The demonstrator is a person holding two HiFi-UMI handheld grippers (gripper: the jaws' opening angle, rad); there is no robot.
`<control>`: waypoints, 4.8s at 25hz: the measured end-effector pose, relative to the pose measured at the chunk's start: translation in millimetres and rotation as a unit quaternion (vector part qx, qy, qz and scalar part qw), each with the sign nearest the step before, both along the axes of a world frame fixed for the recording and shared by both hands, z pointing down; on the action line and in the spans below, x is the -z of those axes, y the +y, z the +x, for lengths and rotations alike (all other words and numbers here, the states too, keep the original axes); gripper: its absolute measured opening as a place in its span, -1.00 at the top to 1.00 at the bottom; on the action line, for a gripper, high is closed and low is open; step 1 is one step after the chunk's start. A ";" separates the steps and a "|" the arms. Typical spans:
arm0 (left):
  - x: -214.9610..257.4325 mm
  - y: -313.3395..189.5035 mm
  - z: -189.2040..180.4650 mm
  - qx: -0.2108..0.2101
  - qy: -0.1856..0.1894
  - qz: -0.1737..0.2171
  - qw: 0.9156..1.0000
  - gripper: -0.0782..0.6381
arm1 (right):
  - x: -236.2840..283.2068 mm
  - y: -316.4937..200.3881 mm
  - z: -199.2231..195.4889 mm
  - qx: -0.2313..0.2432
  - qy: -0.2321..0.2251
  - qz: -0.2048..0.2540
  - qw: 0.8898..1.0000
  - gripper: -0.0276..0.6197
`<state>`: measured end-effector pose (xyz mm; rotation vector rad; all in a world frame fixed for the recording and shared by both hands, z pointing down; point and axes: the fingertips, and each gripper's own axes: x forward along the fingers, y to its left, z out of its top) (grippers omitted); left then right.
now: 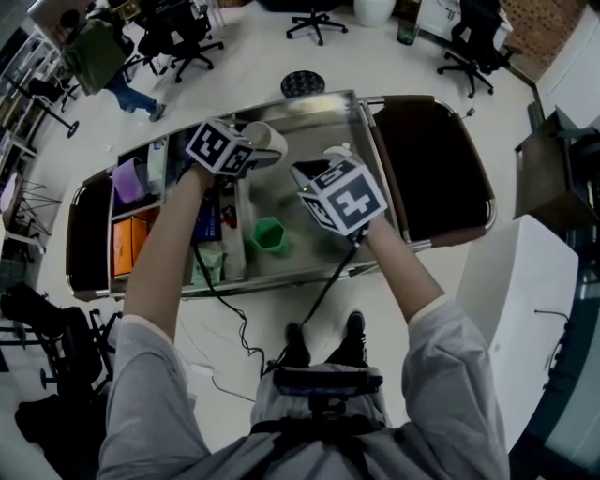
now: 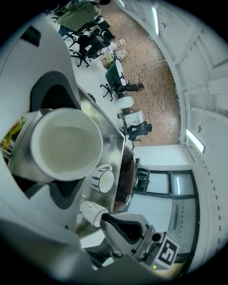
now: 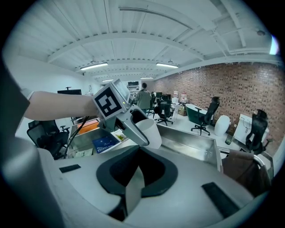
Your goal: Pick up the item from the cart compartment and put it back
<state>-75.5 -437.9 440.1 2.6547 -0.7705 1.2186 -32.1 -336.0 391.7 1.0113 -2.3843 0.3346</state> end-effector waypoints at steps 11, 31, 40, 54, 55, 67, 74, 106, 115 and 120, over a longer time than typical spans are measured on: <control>62.1 49.6 -31.0 0.099 0.138 0.078 0.982 -0.43 | 24.7 28.9 -1.5 0.001 -0.039 0.020 0.999 0.89; 112.2 201.7 -78.5 0.180 0.252 0.160 0.937 -0.43 | 27.8 108.8 17.4 -0.005 -0.129 0.031 0.991 0.89; 100.2 277.4 -102.2 0.212 0.286 0.165 0.920 -0.43 | 15.3 157.1 34.1 -0.015 -0.152 0.025 0.988 0.89; 77.3 329.2 -127.8 0.258 0.319 0.169 0.896 -0.43 | -15.2 185.4 49.3 -0.044 -0.175 -0.005 0.984 0.89; 76.9 329.1 -129.3 0.260 0.317 0.172 0.895 -0.43 | -14.7 185.1 49.3 -0.044 -0.175 -0.004 0.984 0.89; 72.2 333.7 -133.9 0.269 0.315 0.166 0.895 -0.43 | -13.4 186.5 50.4 -0.045 -0.174 -0.002 0.984 0.89; 75.0 335.2 -131.6 0.266 0.314 0.165 0.896 -0.43 | -15.4 187.3 51.4 -0.046 -0.172 -0.005 0.984 0.89; 109.2 203.2 -99.3 0.181 0.261 0.141 0.938 -0.43 | 13.8 102.2 21.0 -0.021 -0.117 0.026 0.993 0.89; 106.7 111.4 -64.1 0.124 0.201 0.120 0.964 -0.43 | 15.7 50.6 4.0 -0.011 -0.082 0.023 0.996 0.89; 88.3 65.4 -38.9 0.082 0.143 0.092 0.982 -0.43 | 6.7 24.3 -8.6 -0.007 -0.066 0.009 0.998 0.89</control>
